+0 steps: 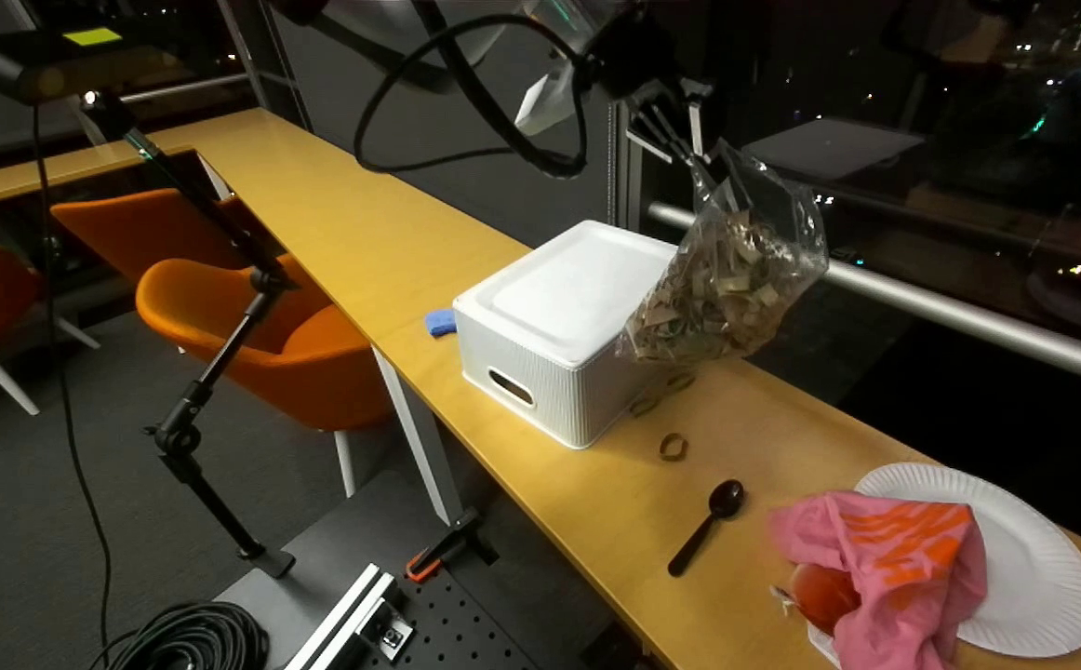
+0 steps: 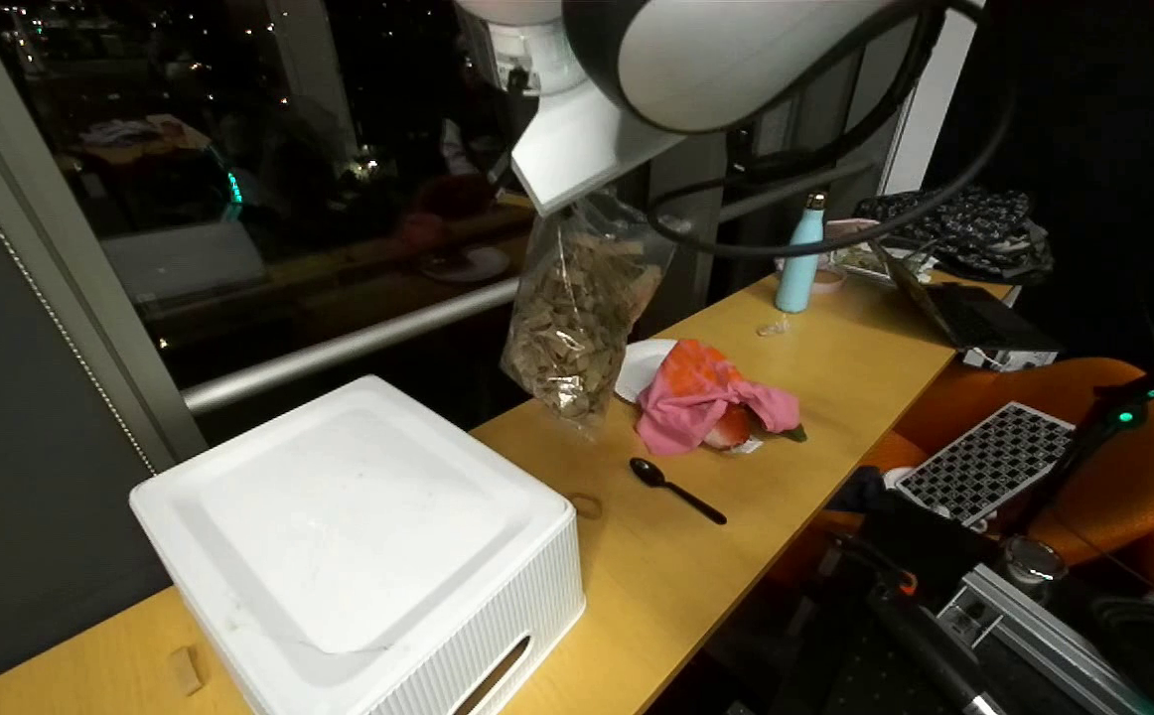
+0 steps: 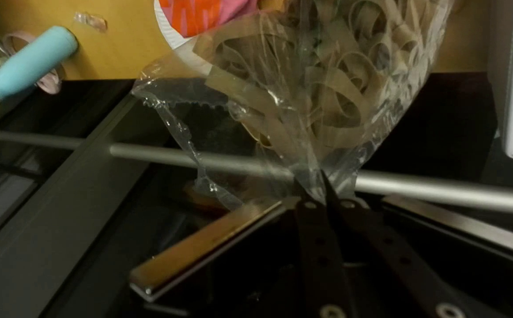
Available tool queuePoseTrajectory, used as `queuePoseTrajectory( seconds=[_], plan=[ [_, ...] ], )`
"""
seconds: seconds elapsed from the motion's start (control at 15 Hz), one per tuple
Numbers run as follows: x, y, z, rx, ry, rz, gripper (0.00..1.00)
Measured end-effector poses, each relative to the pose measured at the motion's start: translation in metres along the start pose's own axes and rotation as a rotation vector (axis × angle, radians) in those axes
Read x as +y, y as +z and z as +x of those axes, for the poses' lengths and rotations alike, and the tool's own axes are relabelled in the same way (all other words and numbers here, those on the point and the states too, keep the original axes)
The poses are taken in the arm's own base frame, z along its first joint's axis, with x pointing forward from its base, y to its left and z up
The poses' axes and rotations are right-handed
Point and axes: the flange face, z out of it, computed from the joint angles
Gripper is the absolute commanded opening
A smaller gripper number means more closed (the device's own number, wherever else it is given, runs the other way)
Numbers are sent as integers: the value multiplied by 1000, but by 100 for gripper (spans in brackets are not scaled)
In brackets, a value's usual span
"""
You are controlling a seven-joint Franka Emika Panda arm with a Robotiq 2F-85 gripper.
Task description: Remove the turnip plushie and pink shirt from the top of the basket, then put the bag of rubber bands on the white basket
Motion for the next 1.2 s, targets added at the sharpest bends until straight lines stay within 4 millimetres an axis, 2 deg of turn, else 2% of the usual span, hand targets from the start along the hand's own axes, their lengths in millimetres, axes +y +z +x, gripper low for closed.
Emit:
queuePoseTrajectory(
  seconds=[0.2, 0.53, 0.87, 1.2],
  plan=[
    [-16, -25, 16, 46, -20, 38, 0],
    [-63, -49, 31, 95, -78, 100, 0],
    [-118, -62, 35, 126, -145, 153, 0],
    [-172, -78, 30, 157, -210, 202, 0]
  ],
)
